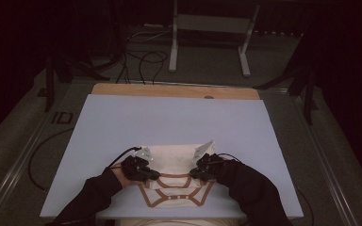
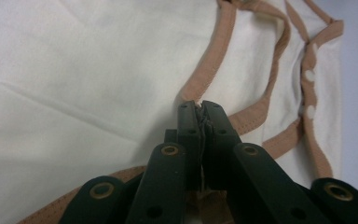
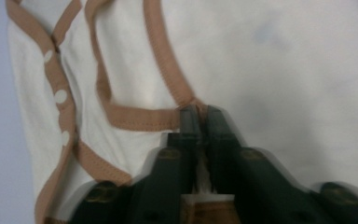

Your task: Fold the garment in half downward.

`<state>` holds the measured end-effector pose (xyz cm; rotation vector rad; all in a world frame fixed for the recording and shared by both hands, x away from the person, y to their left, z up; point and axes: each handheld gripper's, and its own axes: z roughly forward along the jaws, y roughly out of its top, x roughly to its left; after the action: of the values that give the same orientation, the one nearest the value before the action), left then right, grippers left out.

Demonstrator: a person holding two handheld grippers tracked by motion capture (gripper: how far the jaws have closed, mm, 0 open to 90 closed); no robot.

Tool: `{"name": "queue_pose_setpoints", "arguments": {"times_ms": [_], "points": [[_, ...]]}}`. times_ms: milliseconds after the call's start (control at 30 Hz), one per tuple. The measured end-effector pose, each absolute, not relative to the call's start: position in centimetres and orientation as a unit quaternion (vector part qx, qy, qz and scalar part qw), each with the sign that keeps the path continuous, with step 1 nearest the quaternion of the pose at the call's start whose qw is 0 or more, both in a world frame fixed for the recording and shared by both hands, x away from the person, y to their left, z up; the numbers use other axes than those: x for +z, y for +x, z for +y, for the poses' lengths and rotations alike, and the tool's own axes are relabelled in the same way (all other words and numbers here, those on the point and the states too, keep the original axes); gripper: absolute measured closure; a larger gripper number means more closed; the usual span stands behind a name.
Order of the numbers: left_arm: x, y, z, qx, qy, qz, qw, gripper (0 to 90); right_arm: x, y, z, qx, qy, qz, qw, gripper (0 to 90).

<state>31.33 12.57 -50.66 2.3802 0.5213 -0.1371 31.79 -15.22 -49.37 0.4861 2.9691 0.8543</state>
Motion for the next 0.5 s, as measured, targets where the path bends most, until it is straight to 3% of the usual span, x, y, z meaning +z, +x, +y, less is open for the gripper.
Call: {"name": "queue_pose_setpoints", "arguments": {"times_ms": [500], "points": [[-48.1,29.2,12.7,-0.043,0.914,0.167,0.368,89.0,-46.3,29.4,-16.4,0.308,0.142,0.94,0.041,89.4]]}}
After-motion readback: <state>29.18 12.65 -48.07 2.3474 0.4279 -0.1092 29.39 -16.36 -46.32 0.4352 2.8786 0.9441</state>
